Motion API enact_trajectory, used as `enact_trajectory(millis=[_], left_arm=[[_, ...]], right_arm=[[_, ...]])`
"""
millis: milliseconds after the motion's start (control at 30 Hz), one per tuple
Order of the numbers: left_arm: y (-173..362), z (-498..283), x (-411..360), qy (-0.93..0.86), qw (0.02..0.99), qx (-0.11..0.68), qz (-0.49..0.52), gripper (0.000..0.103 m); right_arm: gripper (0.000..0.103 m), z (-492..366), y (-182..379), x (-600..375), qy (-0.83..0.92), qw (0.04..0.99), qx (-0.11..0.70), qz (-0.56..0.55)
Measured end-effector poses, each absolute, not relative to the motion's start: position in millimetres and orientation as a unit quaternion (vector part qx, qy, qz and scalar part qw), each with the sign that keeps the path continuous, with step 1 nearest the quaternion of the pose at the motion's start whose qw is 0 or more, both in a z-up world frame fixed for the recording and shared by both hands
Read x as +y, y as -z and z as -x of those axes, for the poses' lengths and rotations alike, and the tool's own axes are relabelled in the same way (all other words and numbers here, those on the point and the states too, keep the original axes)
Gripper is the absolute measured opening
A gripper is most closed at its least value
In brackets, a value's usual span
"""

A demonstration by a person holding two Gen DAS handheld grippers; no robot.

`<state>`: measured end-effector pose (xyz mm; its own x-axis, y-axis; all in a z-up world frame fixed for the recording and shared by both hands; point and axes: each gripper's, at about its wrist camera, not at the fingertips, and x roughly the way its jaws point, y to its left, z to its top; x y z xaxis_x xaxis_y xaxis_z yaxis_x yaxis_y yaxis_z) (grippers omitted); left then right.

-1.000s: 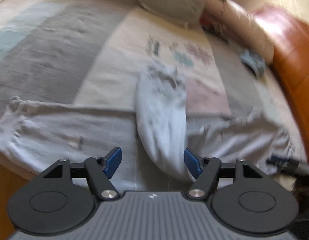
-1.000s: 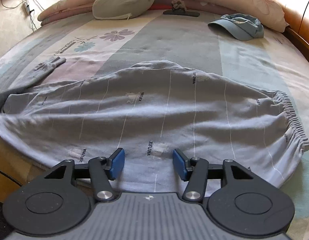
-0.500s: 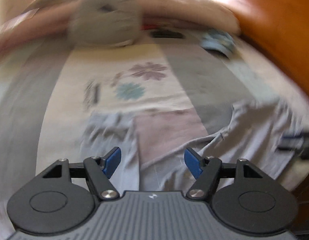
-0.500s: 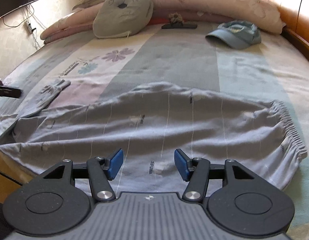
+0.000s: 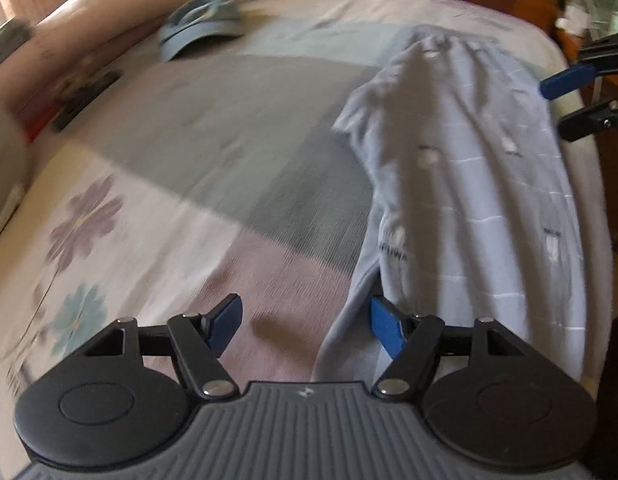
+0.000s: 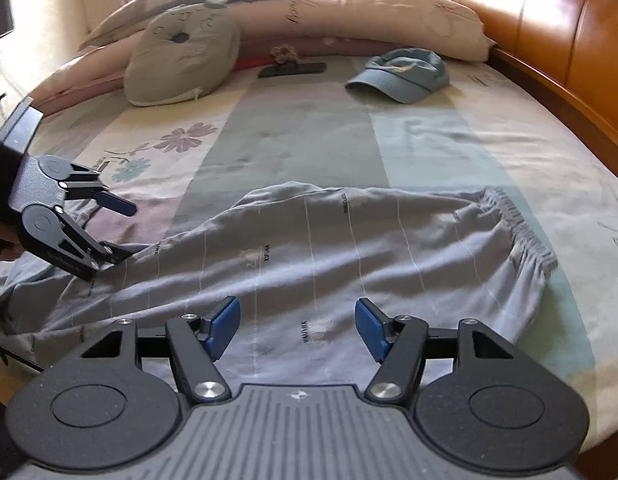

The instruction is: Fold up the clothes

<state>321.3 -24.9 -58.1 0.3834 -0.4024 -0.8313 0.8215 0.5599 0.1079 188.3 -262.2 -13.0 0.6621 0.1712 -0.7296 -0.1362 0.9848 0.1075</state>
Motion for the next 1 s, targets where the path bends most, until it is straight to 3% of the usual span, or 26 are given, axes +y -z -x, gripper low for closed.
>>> enact_trajectory(millis=[233,400,533,700,1000], left_arm=[[63.4,-347.9,-43.1,0.403,0.809,0.371,-0.212,0.074],[58.1,-375.2,-7.4,0.348,0.841,0.395,-0.126,0.071],[42.3,-382.9,27.8,0.349,0.844,0.407,-0.023,0.071],[29.4,-371.6,38.4,0.431,0.786,0.427,0.121,0.079],[65.2,-359.3,-0.7,0.456,0.738,0.478,0.139,0.079]], right_arm=[[0.069,-194.3,3.0,-230.5,-0.047,0.915,0.400,-0.023],[0.069,-194.6,-7.5,-221.8,-0.022,0.916,0.400,-0.019],[0.070,-198.0,-8.6,-217.8,-0.016,0.911,0.411,-0.018],[0.070,-208.3,-11.4,-204.9,-0.039,0.908,0.417,0.002],[0.071,-216.2,-8.8,-211.0,-0.071,0.909,0.411,0.001]])
